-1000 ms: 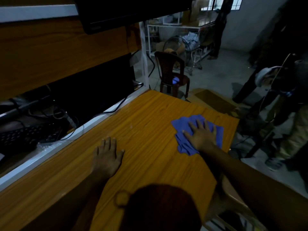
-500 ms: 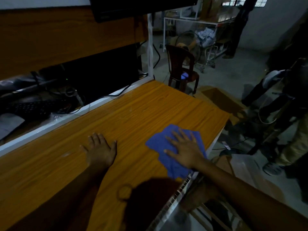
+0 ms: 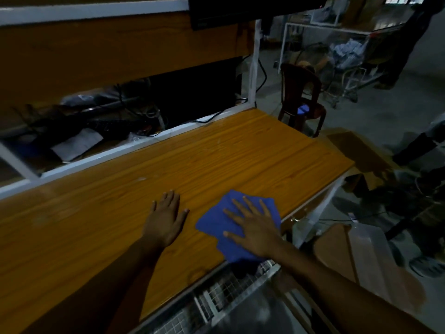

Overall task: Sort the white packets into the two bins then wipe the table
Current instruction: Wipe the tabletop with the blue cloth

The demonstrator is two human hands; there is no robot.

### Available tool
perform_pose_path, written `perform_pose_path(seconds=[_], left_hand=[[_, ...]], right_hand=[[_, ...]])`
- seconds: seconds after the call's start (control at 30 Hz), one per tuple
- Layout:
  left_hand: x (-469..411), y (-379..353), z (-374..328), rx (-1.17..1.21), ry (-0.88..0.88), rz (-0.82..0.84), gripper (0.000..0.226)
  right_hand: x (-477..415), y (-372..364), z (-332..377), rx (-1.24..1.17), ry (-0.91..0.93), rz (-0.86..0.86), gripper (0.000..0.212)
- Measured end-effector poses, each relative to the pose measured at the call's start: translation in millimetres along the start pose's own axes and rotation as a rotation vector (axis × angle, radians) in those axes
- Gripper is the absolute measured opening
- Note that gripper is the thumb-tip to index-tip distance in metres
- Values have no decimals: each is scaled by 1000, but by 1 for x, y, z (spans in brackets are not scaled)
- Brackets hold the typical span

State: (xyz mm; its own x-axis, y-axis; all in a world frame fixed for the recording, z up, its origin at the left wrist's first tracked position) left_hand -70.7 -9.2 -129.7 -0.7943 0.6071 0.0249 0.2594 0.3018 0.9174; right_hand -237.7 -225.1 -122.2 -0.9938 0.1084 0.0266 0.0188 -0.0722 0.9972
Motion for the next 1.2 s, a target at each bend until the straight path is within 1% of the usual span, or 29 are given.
perform_pose_path(seconds=[0.07,0.1,0.17,0.2,0.23,0.27,0.33,0.37,0.4,0.47,0.5,0.53,0.57,0.63,0.67,0.7,0.73,0.8,0.83,0.87,0.9,0.93,1.0,1.03,1.1,1.13,1.2], left_hand=[[11,4,9,40,59,-44,73],[14,6,13,48,87,-63,72],[13,10,21,38,101,-92,71],[10,12,24,31,90,-97,69],[6,16,26,27,70,-103,68],[1,19,28,26,49,-112,66],[-10,25,35,37,39,-129,64],[-17,26,39,42,44,-131,65],[-24,29,43,45,49,-132,66],[-39,32,52,54,58,-134,67],[-47,34,57,56,59,-131,68],[-54,36,62,53,58,-124,68],[-61,37,67,50,56,-114,68],[-74,42,78,51,53,-103,69],[-81,46,84,54,50,-110,69],[-89,49,90,56,48,-123,68],[-97,53,96,52,50,-135,69],[-112,58,103,40,67,-140,68],[-118,59,106,39,82,-134,68],[-124,60,109,40,95,-131,68],[-129,60,111,40,103,-137,69],[-135,62,113,37,105,-152,69],[-145,64,116,27,109,-182,68],[-151,65,117,27,115,-195,68],[-163,67,121,32,154,-224,69],[-168,67,124,26,187,-236,69],[-176,66,128,-1,246,-255,70]], right_hand=[[-8,3,-26,27,-165,-8,100],[-13,5,-31,34,-270,7,97],[-27,6,-22,28,-453,49,82],[-35,7,-9,7,-485,57,78],[-44,6,6,-8,-466,53,79],[-51,5,21,-15,-393,42,84],[-64,-2,46,-13,-169,15,102],[-68,-3,51,-4,-78,11,106],[-72,-2,51,0,-10,7,105],[-82,1,45,-6,47,3,102],[-89,3,39,-3,24,-3,104],[-98,6,33,10,-46,-10,105],[-109,7,26,27,-156,-11,101],[-130,9,22,36,-427,23,82],[-140,9,29,32,-512,31,77],[-150,8,39,36,-531,30,77],[-159,5,51,43,-476,23,83],[-173,-1,74,44,-207,2,103],[-177,-3,80,42,-90,4,106],[-181,-2,80,35,-8,-1,104],[-187,0,77,25,29,-11,101],[-193,1,71,15,19,-23,101],[-207,3,59,24,-113,-37,103],[-217,4,53,30,-216,-40,100],[-239,5,45,17,-412,-36,82],[-251,5,43,3,-481,-42,77],[-277,7,38,-17,-595,-51,75]])
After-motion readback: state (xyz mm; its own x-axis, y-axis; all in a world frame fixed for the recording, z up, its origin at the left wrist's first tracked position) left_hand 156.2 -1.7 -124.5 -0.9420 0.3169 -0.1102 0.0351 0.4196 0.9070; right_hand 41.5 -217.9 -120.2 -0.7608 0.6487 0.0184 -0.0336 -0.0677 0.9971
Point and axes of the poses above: each hand's wrist, its own x-axis away from the middle knuckle, its own y-axis out of the back of the hand, z = x × y, the point moved 3 cm from there along -x, towards the middle knuckle, and after that the axes turned 8 degrees about x, right-handed, at the moved point
